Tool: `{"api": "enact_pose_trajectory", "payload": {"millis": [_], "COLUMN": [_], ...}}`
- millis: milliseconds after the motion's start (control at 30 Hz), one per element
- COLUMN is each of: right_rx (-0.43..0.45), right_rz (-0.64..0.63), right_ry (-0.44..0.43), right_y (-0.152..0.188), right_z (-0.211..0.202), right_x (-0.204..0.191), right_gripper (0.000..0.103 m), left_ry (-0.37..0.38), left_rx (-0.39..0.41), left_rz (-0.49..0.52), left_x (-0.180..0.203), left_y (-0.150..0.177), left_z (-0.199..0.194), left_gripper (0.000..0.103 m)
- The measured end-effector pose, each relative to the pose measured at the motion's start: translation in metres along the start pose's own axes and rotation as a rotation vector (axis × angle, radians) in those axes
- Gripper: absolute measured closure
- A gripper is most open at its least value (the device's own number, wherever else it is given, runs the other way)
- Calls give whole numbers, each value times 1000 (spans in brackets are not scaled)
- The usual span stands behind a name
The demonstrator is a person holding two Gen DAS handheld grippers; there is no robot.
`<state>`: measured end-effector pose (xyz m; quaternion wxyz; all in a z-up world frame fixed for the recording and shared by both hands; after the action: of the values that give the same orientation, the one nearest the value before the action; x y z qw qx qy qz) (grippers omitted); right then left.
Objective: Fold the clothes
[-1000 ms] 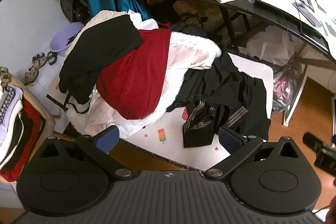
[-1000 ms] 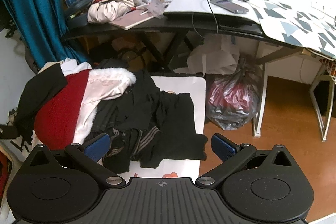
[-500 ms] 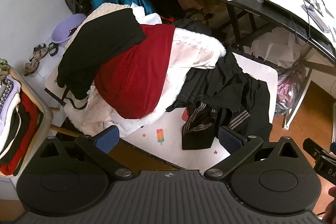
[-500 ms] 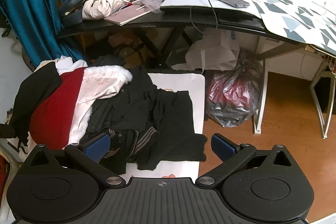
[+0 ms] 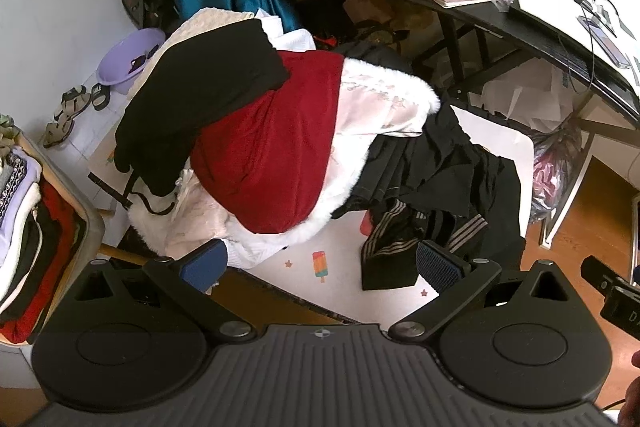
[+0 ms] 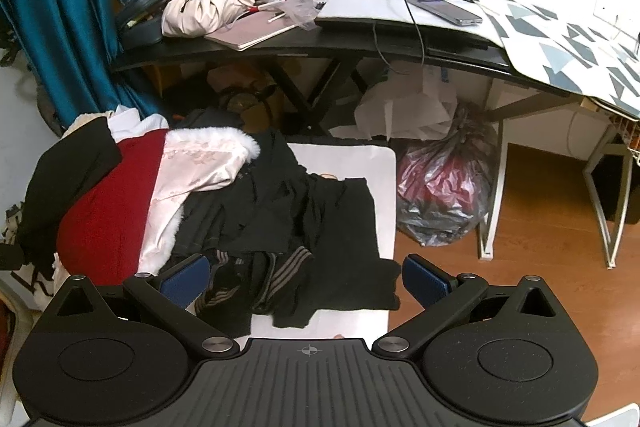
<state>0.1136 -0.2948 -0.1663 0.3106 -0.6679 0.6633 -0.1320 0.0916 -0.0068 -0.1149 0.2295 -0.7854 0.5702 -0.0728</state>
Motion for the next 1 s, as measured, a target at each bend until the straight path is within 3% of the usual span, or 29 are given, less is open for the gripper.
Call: {"api": "enact_pose_trajectory", "payload": {"millis": [533,1000], "right_rx": [5,36], "right_rz": [-32,-49], "right_ry": [63,142], "right_y": [9,28], "right_z": [-11,-22], "right_x": [-72,-143], "right_gripper": [1,1], "left_ry": [-11,37], "left_rx": [-22,-28], "left_rz": [51,74], "left_x": [-66,-125], "left_y": [2,10], "left_z": [17,29], "left_gripper": [0,0]}}
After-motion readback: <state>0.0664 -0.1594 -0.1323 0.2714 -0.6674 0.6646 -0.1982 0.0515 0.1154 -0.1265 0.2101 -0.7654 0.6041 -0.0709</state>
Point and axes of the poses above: each gripper's, at about its wrist camera, not at the fingertips, and z roughly the way its jaws point, x to its right, y to its underside, the point moved 10 cm from there along z, roughly the way its jaws point, and after that the axes turned 8 degrees about -y, right-handed, at the moved point
